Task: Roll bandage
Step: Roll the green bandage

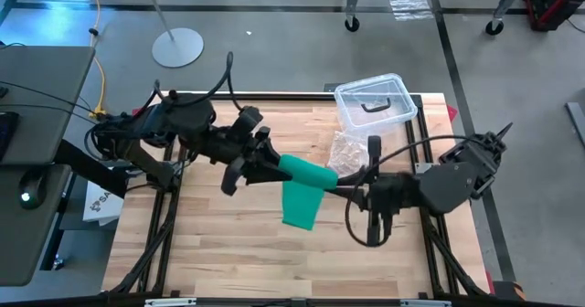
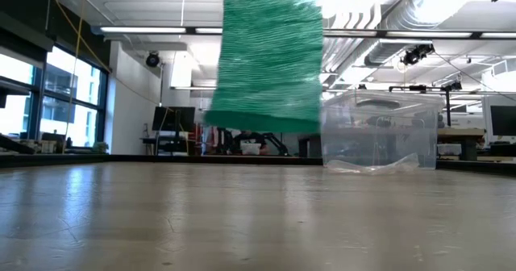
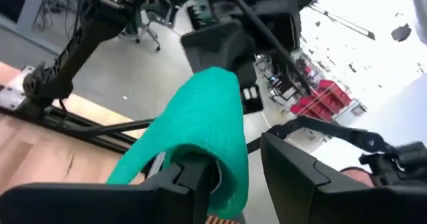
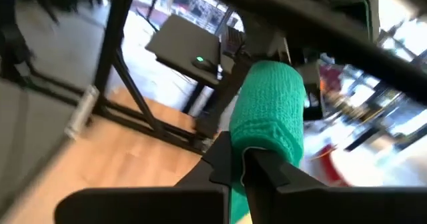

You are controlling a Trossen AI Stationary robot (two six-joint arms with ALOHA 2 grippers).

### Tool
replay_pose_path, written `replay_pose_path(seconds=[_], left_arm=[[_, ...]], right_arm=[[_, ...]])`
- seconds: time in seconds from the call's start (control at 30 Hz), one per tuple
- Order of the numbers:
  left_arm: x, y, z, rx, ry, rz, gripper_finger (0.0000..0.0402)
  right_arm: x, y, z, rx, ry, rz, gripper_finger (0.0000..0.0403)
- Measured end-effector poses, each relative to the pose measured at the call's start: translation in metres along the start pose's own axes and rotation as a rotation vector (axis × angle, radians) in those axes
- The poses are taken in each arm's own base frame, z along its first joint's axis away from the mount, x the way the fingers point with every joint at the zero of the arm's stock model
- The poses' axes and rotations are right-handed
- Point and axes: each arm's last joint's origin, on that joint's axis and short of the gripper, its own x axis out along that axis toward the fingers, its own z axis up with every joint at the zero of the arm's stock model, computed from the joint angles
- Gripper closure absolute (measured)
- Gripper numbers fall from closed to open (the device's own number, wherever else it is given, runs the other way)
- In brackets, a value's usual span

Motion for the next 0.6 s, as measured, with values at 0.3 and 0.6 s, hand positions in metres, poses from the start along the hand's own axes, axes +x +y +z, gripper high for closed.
replay_pose_path(seconds=[0.3, 0.6], left_arm=[[0.000, 0.001, -0.001, 0.299, 0.025, -0.013, 0.0387], [0.000, -0.010, -0.023, 0.991, 0.123, 0.008, 0.0394]], right_arm=[[0.002, 0.004, 0.001, 0.316, 0.000, -0.013, 0.0364], [0.007, 0.002, -0.001, 0.886, 0.006, -0.005, 0.0274]])
